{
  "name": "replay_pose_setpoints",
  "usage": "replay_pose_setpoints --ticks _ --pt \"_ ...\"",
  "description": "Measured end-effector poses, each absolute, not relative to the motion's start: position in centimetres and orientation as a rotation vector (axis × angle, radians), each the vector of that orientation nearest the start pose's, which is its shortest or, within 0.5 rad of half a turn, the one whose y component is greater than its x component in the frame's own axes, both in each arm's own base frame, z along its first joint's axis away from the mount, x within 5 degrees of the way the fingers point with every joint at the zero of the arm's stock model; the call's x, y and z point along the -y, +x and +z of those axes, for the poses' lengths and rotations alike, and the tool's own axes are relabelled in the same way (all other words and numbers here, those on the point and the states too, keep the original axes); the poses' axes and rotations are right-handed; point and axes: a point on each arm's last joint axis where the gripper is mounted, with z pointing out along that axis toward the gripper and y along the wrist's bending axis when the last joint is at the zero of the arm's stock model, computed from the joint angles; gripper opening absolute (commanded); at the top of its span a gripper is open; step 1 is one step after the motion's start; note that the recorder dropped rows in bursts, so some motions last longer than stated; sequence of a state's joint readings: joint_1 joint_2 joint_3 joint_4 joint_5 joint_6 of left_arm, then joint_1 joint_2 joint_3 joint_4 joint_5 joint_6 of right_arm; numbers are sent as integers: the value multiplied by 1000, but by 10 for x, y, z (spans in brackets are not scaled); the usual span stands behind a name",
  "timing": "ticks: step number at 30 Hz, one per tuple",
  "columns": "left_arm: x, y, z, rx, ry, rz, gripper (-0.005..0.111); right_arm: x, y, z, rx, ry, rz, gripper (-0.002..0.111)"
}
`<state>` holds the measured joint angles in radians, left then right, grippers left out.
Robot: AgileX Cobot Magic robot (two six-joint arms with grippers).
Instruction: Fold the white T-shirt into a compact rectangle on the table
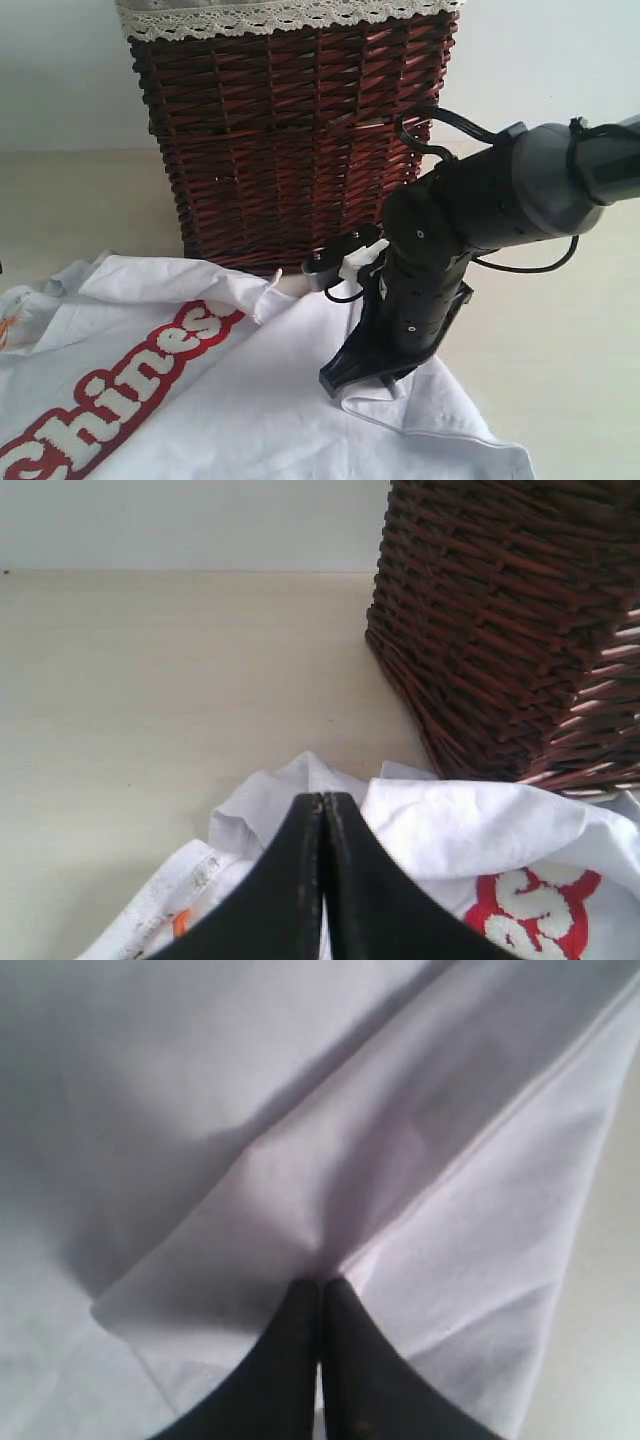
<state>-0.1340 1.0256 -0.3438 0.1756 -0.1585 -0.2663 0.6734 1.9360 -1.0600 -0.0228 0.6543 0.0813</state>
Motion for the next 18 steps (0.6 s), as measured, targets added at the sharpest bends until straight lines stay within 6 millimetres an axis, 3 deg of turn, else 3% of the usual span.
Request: replay_pose_setpoints --ticks 3,7,13,16,18 --pt "28 187 224 -2012 59 -172 0 -208 265 127 -2877 -946 4 0" --pt "28 187 224 -2012 59 -172 0 -196 266 152 -2850 -961 -152 0" --pt "28 187 224 -2012 59 -172 0 -165 274 202 -2745 -903 -660 0" --pt "28 187 224 -2012 59 -172 0 -149 282 216 -2620 -899 -963 0" --pt "28 187 224 -2012 59 -172 0 -145 287 221 -2549 -899 -1053 1"
